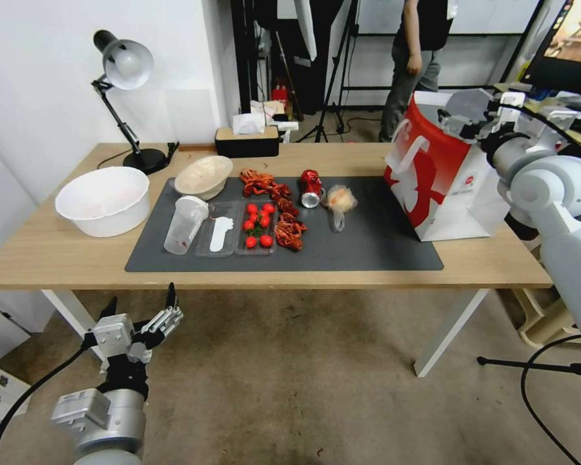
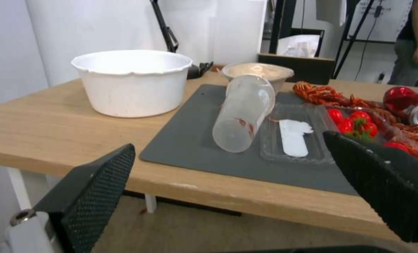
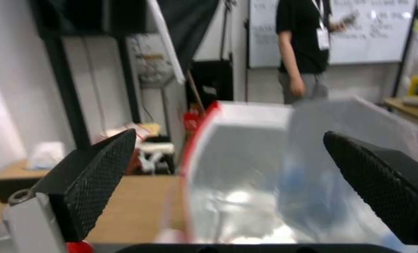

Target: Pick up the trash from the table and place it into the takeout bag.

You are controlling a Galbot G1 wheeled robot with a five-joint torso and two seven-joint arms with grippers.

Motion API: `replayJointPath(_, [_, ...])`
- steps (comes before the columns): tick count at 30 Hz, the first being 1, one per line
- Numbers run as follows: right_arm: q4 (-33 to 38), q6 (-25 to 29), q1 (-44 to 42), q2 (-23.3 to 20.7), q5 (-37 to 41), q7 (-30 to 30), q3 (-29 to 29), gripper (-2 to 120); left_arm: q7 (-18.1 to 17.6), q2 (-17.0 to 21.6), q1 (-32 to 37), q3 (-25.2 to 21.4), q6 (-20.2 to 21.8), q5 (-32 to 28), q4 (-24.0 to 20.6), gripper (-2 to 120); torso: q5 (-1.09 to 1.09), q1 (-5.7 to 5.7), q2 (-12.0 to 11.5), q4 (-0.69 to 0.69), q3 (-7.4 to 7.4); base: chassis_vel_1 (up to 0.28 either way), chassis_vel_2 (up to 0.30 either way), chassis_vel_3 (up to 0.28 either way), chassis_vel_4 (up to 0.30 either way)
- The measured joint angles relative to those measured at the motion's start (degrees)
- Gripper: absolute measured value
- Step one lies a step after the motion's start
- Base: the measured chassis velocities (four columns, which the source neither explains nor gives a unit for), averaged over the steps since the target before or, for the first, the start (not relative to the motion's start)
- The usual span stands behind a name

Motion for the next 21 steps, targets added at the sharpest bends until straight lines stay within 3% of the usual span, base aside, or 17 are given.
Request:
replayJointPath(7, [8.8, 1.2, -3.4, -1.4, 3.0, 0.3, 0.9, 100, 0.0, -0.1, 0.0, 0.0, -0.3, 0.0, 0.0, 100, -0.01, 0.0, 0.0, 0.01, -0.01, 0.0, 0.0, 0.0, 0.0])
replayJointPath(10, [13.5, 4.7, -8.1, -1.6, 3.2, -0.3, 1.8, 100, 0.0, -0.1, 0.0, 0.1, -0.5, 0.0, 0.0, 100, -0.02, 0.0, 0.0, 0.0, -0.01, 0.0, 0.0, 0.0, 0.0])
replayJointPath(14, [18.8, 13.2, -19.8, -0.5, -1.6, -3.0, 4.1, 100, 0.1, -0.2, 0.0, 0.1, -0.9, 0.0, 0.0, 100, 0.03, 0.0, 0.0, -0.03, -0.01, 0.0, 0.0, 0.0, 0.0])
replayJointPath(15, [21.2, 19.5, -27.7, 1.9, -6.1, -5.1, 5.6, 100, 0.1, -0.7, 0.1, 0.0, -1.3, 0.1, 0.1, 100, -0.01, 0.0, 0.0, -0.02, -0.02, 0.0, 0.0, 0.0, 0.0])
replayJointPath(16, [21.2, 19.5, -27.7, 1.9, -6.1, -5.1, 5.6, 100, 0.1, -0.7, 0.1, 0.0, -1.3, 0.1, 0.1, 100, -0.01, 0.0, 0.0, -0.02, -0.02, 0.0, 0.0, 0.0, 0.0])
replayJointPath(19, [22.1, 29.4, -40.2, 6.4, -14.3, -9.3, 8.8, 100, 0.3, -1.4, -0.1, 0.2, -1.6, 0.4, 0.4, 100, -0.01, 0.0, 0.0, 0.0, -0.01, 0.0, 0.0, 0.0, 0.0])
replayJointPath(21, [22.1, 31.2, -43.4, 7.6, -16.1, -9.9, 9.4, 100, 0.4, -1.4, -0.1, 0.3, -1.6, 0.5, 0.6, 100, 0.01, 0.0, 0.0, -0.03, -0.01, 0.0, 0.0, 0.0, 0.0])
